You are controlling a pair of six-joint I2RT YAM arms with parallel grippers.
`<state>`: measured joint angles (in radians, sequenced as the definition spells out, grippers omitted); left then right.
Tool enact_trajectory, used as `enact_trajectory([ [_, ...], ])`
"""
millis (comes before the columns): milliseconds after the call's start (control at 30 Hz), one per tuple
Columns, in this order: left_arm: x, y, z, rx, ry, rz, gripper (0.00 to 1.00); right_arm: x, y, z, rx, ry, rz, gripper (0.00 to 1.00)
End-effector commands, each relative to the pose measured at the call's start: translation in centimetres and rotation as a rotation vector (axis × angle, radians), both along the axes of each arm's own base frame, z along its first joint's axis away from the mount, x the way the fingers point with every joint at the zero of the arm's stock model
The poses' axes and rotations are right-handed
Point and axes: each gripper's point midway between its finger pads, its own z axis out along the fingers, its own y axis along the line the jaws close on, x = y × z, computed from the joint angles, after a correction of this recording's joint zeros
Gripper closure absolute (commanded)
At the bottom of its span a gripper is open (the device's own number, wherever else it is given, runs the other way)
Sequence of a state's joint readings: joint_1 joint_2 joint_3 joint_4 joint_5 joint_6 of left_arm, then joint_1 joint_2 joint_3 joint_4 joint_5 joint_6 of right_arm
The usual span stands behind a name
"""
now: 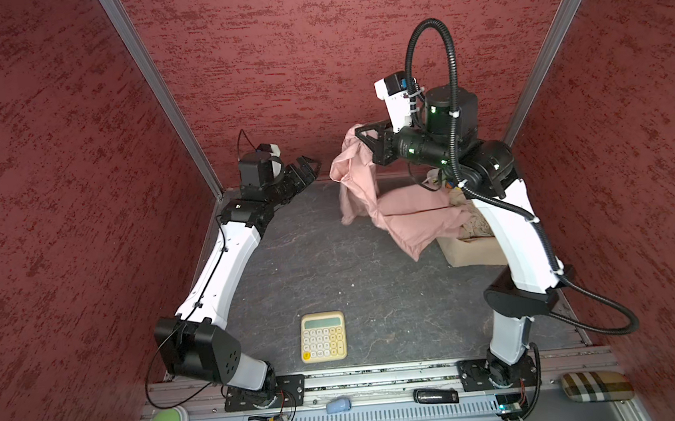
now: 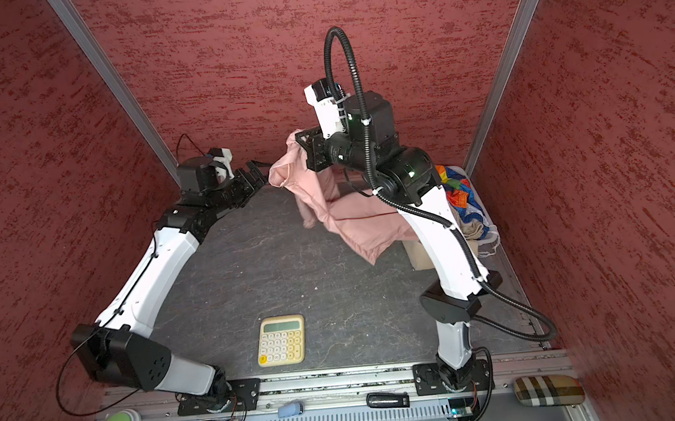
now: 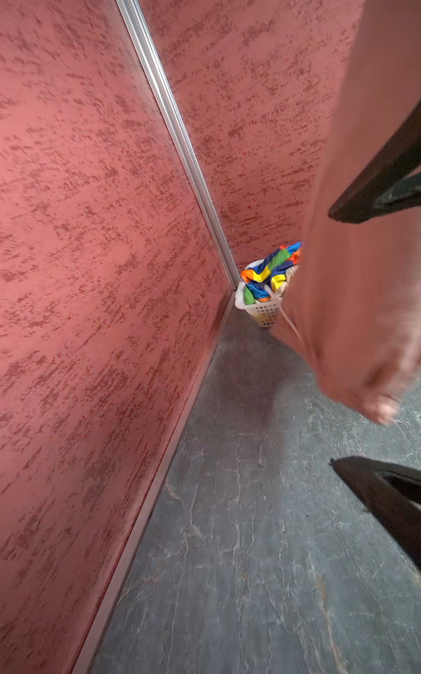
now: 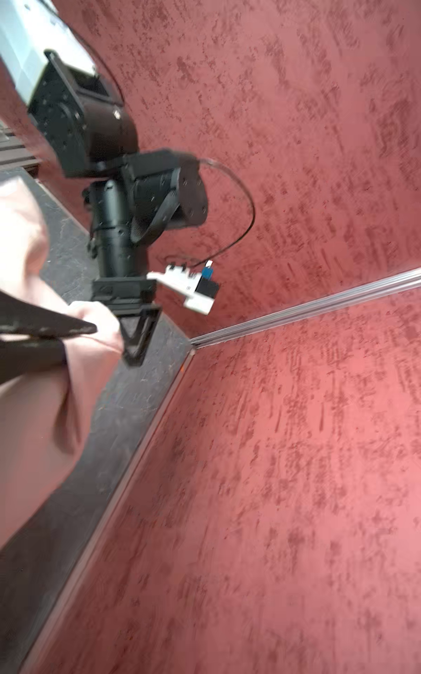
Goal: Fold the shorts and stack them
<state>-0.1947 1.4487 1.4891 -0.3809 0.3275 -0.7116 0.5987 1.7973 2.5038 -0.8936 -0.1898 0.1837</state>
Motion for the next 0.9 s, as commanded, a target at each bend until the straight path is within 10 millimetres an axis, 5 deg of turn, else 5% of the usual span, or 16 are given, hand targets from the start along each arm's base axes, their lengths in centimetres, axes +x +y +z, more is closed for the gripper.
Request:
enact_trajectory([
  [0, -0.8, 0.8, -0.9, -0.041, 0.027, -0.005, 0.01, 4.9, -5.3, -4.5, 0.044, 0.116, -0.146, 1.00],
  [133, -2.1, 2.3, -3.5, -0.066, 0.109, 0.004, 0.01, 10.6, -12.7, -15.9, 0.029, 0.380, -0.366, 1.00],
  [233, -3.5, 2.2, -5.6, -0.080, 0.175, -0.028, 0.01, 12.3, -15.3, -24.9, -0.067, 0.543, -0.472, 1.00],
  [333, -5.3, 1.3, -8.8, -0.099, 0.280, -0.089, 0.01, 12.6, -16.3, -30.7, -0.082, 0.663, -0.504, 1.00],
  [367, -5.9, 1.0, -10.0, -0.107, 0.323, -0.107, 0.01, 12.5, -16.3, -31.5, -0.085, 0.672, -0.503, 0.94],
  [433, -7.3, 0.0, -12.4, -0.114, 0.403, -0.163, 0.01, 12.2, -16.4, -32.0, -0.084, 0.679, -0.505, 0.63],
  [633, -11.6, -4.1, -17.5, 0.060, 0.532, -0.316, 0.01, 9.9, -16.9, -29.9, -0.047, 0.632, -0.513, 0.02],
  [867, -13.9, -9.5, -21.1, 0.516, 0.549, -0.538, 0.01, 6.1, -16.7, -32.2, 0.024, 0.674, -0.491, 0.01],
])
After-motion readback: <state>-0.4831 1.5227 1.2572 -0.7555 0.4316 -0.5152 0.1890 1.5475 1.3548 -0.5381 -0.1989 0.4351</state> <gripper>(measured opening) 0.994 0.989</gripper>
